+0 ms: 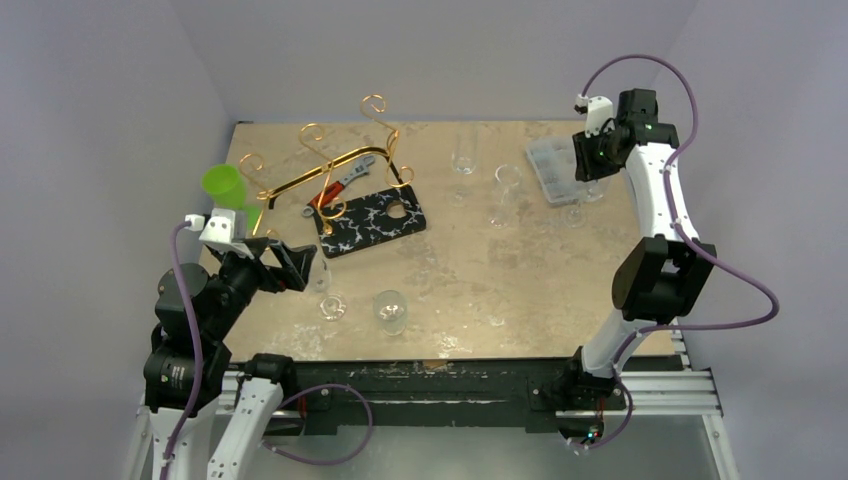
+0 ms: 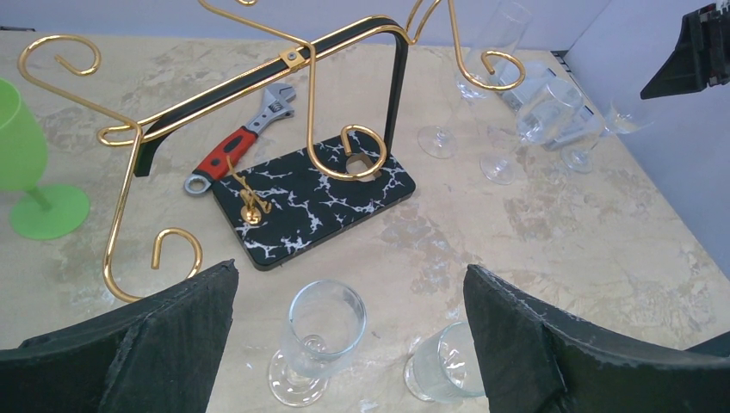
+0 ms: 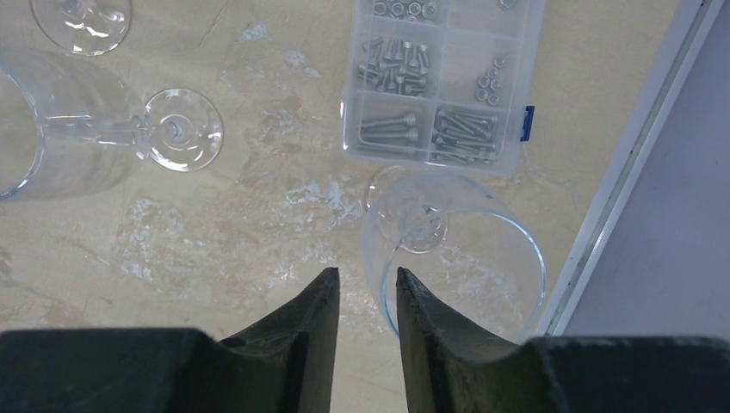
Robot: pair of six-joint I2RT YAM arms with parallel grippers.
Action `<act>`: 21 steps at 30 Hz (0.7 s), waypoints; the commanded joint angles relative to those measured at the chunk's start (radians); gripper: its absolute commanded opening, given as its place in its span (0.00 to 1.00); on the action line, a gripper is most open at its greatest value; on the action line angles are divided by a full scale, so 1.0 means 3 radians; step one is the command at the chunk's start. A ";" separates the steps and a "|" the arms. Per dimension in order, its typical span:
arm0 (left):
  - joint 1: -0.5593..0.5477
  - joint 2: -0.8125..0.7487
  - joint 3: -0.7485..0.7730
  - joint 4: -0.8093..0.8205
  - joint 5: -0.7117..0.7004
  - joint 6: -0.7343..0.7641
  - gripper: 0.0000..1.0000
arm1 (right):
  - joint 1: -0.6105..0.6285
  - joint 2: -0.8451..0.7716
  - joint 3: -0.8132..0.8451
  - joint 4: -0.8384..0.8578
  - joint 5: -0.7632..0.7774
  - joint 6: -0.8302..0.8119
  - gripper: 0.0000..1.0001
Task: Place the wine glass upside down on the wine glass rack
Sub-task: Pick up the wine glass at the center of the board.
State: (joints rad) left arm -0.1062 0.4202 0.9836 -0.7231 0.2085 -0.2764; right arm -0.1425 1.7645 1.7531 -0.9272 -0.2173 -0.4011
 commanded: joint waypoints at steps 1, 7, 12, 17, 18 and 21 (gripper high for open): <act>-0.0019 0.0001 0.0055 0.0087 0.0053 0.0033 1.00 | -0.0006 0.0014 0.0066 0.0056 0.0009 0.0059 0.27; -0.0019 -0.0024 0.0066 0.0057 0.0059 0.0032 1.00 | -0.0007 0.0028 0.0022 0.0069 0.0000 0.0075 0.21; -0.0020 -0.0029 0.0064 0.0045 0.0069 0.0021 1.00 | -0.0012 0.0034 -0.0008 0.0070 0.0011 0.0078 0.14; -0.0019 -0.0039 0.0060 0.0039 0.0118 -0.0009 1.00 | -0.0019 0.0010 -0.0057 0.0059 -0.0004 0.0059 0.02; -0.0019 -0.0038 0.0053 0.0046 0.0140 -0.0034 1.00 | -0.0023 -0.0010 -0.0083 0.0063 -0.0020 0.0059 0.00; -0.0020 -0.0040 0.0046 0.0055 0.0200 -0.0069 1.00 | -0.0035 -0.0106 -0.0161 0.0072 -0.0063 0.0050 0.00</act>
State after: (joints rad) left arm -0.1062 0.4145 0.9836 -0.7269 0.2295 -0.2779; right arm -0.1444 1.7660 1.7424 -0.9154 -0.2298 -0.3824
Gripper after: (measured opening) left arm 0.998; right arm 0.023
